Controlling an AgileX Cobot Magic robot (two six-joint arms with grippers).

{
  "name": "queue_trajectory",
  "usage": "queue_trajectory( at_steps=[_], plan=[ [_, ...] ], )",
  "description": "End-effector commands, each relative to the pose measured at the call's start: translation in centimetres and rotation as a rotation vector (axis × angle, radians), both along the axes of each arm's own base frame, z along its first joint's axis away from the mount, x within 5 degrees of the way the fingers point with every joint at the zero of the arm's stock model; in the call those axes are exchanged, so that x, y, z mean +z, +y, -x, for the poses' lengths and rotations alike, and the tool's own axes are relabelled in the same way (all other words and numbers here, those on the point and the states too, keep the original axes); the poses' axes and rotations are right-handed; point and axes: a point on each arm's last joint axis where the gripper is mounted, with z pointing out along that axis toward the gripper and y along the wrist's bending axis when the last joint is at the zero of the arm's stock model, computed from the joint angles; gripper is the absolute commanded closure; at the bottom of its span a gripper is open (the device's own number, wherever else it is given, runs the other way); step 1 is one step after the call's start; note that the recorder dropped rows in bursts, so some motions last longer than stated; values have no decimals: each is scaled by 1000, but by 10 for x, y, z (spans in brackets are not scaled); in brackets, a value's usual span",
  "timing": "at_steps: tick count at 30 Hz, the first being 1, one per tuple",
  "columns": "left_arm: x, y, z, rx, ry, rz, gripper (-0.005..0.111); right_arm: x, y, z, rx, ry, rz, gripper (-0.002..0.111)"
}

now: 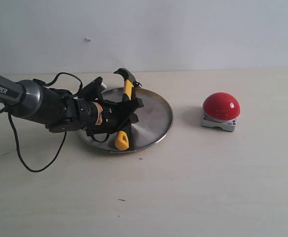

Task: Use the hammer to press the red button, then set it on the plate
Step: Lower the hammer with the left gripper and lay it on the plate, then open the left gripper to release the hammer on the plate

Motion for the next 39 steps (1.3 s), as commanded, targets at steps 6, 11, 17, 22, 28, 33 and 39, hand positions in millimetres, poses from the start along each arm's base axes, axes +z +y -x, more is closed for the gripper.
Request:
queue_trajectory(
  at_steps=[6, 11, 17, 22, 28, 33, 39],
  plan=[
    [14, -5, -4, -31, -50, 72, 107, -1, -1, 0, -11, -7, 6, 108],
    [14, -5, -5, -14, -44, 84, 98, -1, -1, 0, -11, -7, 6, 108],
    [15, -5, -5, -9, -42, 88, 73, -1, -1, 0, -11, -7, 6, 108],
    [14, -5, -5, 1, -33, 93, 73, -1, -1, 0, -11, -7, 6, 108],
    [13, -4, -5, 17, -19, 88, 71, -1, -1, 0, -11, -7, 6, 108],
    [14, -4, -5, 14, -22, 83, 56, -1, -1, 0, -11, -7, 6, 108],
    [11, -1, -5, 11, -11, 38, 54, -1, -1, 0, -11, -7, 6, 108]
  ],
)
